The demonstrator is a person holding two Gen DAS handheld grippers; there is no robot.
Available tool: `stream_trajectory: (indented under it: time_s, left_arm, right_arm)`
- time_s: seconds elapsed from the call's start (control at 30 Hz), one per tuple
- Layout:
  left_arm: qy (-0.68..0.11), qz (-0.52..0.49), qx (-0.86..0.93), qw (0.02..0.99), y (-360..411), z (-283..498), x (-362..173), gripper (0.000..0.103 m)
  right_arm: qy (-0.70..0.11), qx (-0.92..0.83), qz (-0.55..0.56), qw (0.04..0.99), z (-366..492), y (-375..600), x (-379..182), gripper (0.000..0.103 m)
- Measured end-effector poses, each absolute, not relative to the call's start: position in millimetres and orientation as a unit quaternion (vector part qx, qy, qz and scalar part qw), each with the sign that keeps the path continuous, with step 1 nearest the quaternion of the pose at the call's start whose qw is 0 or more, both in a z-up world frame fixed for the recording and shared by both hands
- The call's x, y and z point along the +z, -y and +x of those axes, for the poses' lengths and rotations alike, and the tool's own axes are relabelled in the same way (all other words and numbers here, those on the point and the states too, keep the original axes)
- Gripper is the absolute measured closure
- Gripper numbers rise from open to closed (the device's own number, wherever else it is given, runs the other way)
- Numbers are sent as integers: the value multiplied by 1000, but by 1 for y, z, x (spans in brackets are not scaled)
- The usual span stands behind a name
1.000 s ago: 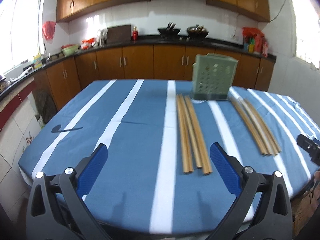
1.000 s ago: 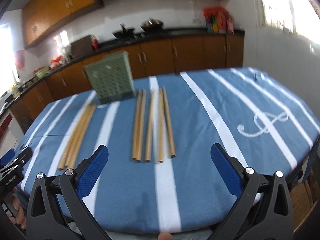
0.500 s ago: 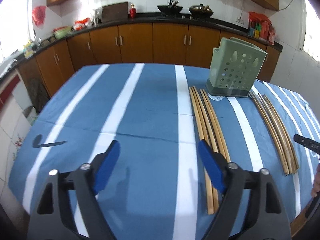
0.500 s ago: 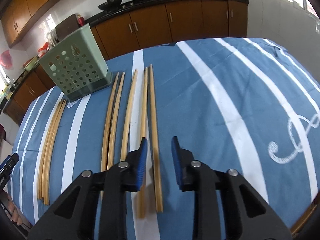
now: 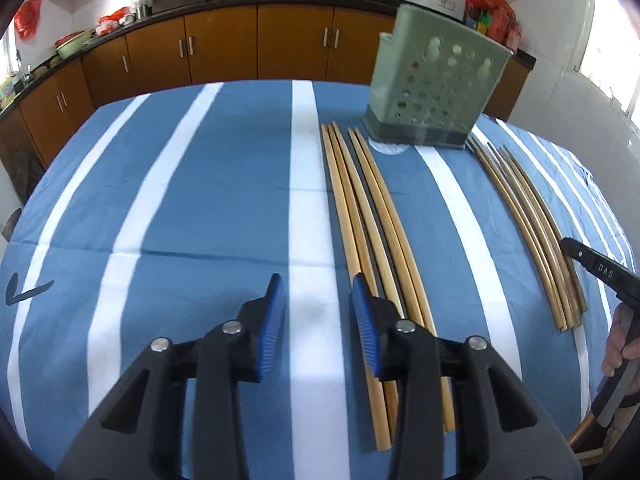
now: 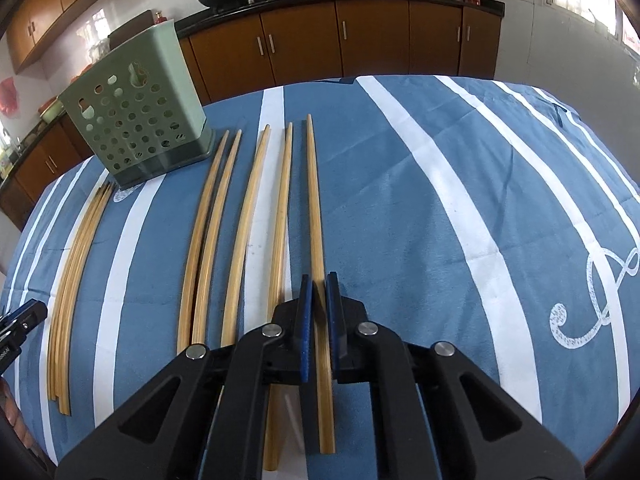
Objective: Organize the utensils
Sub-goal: 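Close the right tool on one wooden chopstick while the left tool grasps another, then lift the held chopsticks with both tools toward the green holder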
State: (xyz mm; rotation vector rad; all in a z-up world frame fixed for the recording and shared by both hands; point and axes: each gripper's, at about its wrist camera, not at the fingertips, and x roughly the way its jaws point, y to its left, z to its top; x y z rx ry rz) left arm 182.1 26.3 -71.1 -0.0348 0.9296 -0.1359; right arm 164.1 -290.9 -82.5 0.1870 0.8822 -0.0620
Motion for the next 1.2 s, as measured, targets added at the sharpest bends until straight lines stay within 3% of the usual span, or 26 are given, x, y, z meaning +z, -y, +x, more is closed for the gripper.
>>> stream_trajectory:
  time_s: [0.23,0.5,0.63,0.77,1.2]
  left_arm:
    - [-452,-11,-73,889,-23,182,-72,77]
    - [-454,-6,-80,887,-16,179,-73,78]
    - [-463,-6,-81,883,-14,180,-76,89]
    - [-463,9,-69,884,-11,180,-78,94]
    - [-450,3,-40,892,-46,249,-78,95]
  right_arm:
    - [-424,-30,92,900,165,291,-83,95]
    - [-423,-30,93,901,164,292,-83,95]
    - [-422,-30,93,901,164,291,-83,95]
    - [-422,-31,91,901,162,290,-83,95]
    - [-418,-40,76,904,194,308,-83,96]
